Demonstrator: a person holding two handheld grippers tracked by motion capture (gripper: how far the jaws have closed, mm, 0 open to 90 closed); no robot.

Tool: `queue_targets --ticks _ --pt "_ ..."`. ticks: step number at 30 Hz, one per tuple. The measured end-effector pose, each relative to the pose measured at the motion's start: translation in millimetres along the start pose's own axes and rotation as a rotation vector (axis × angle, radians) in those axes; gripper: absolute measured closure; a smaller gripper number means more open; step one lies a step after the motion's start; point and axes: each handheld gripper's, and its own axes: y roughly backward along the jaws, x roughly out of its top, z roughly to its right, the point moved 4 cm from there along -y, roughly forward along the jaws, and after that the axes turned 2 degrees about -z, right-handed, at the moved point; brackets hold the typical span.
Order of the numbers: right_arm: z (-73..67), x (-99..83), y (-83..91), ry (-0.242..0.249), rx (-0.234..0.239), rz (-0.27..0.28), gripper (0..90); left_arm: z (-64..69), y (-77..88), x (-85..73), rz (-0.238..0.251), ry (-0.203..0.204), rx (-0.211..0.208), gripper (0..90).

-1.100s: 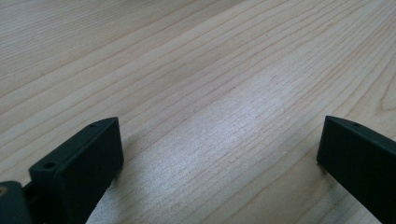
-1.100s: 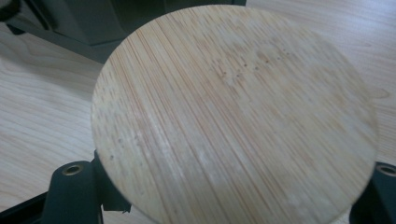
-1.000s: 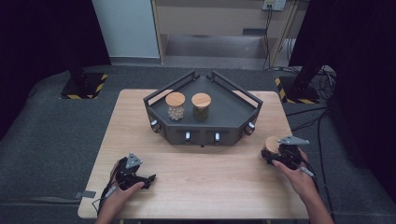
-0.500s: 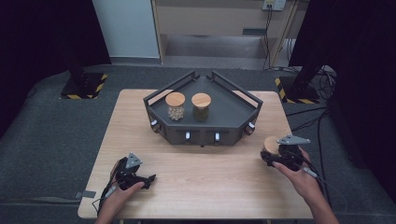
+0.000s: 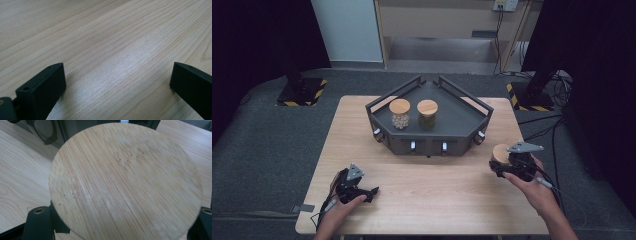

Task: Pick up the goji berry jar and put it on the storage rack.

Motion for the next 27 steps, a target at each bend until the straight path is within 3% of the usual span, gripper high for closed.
queue_targets --ticks 27 --pt "-25.1 44.8 16.2 0.036 0.047 0.001 26.3 0.0 0.0 0.0 0.0 0.0 0.0 0.0"
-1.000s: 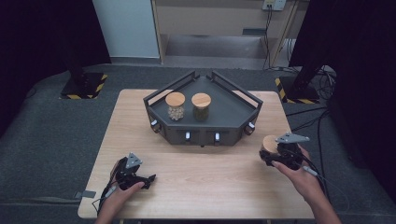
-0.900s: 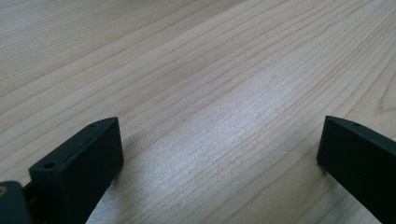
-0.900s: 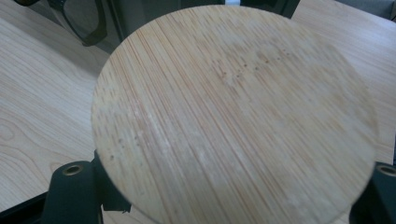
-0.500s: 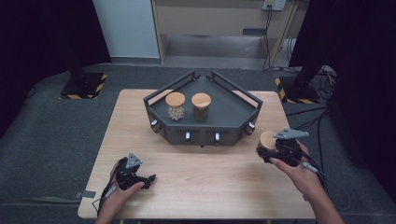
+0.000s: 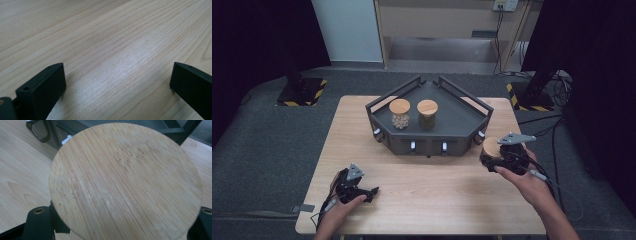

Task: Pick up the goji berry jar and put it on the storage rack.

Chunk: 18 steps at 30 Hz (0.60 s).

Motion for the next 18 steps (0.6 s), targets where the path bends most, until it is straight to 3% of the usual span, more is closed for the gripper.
queue_targets --ticks 18 --pt "-14.7 29.0 -7.7 0.044 0.03 0.012 26.3 0.0 0.0 0.0 0.0 0.0 0.0 0.0"
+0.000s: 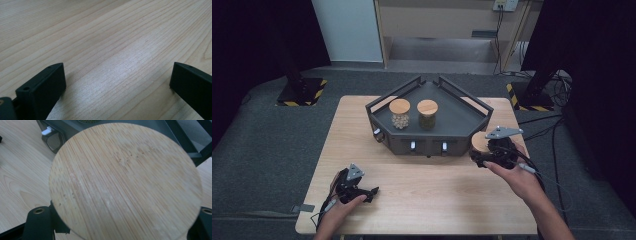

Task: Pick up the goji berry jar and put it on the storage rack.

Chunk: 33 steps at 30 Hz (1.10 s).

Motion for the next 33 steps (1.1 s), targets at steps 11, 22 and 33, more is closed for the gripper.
queue_targets --ticks 11,22,33 --pt "1.4 22.3 -2.7 0.013 -0.01 0.001 26.3 0.0 0.0 0.0 0.0 0.0 0.0 0.0" --pt "6.2 32.4 -5.6 0.003 -0.007 0.007 26.3 0.0 0.0 0.0 0.0 0.0 0.0 0.0" --pt "10.2 45.5 -8.7 -0.004 -0.022 0.012 26.3 0.0 0.0 0.0 0.0 0.0 0.0 0.0"
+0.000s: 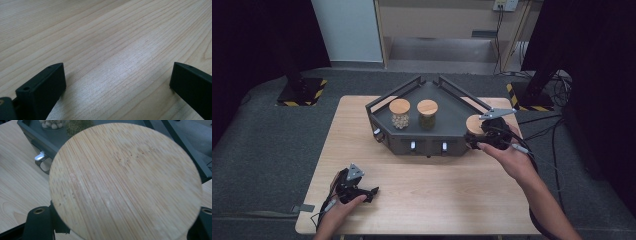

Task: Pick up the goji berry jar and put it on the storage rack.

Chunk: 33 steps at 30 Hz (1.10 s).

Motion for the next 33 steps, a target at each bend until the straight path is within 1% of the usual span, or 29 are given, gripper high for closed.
queue_targets --ticks 6,13,17,21,33 --pt "2.7 6.9 -4.1 -0.009 -0.012 -0.01 26.3 0.0 0.0 0.0 0.0 0.0 0.0 0.0" --pt "3.4 17.7 -5.0 -0.007 -0.016 0.015 26.3 0.0 0.0 0.0 0.0 0.0 0.0 0.0" --pt "3.7 22.3 -9.5 -0.003 -0.01 0.023 26.3 0.0 0.0 0.0 0.0 0.0 0.0 0.0" --pt "5.5 24.9 -15.0 -0.014 -0.009 0.03 26.3 0.0 0.0 0.0 0.0 0.0 0.0 0.0" --pt "6.5 36.0 -27.4 -0.02 -0.011 0.031 26.3 0.1 0.0 0.0 0.0 0.0 0.001 0.0"
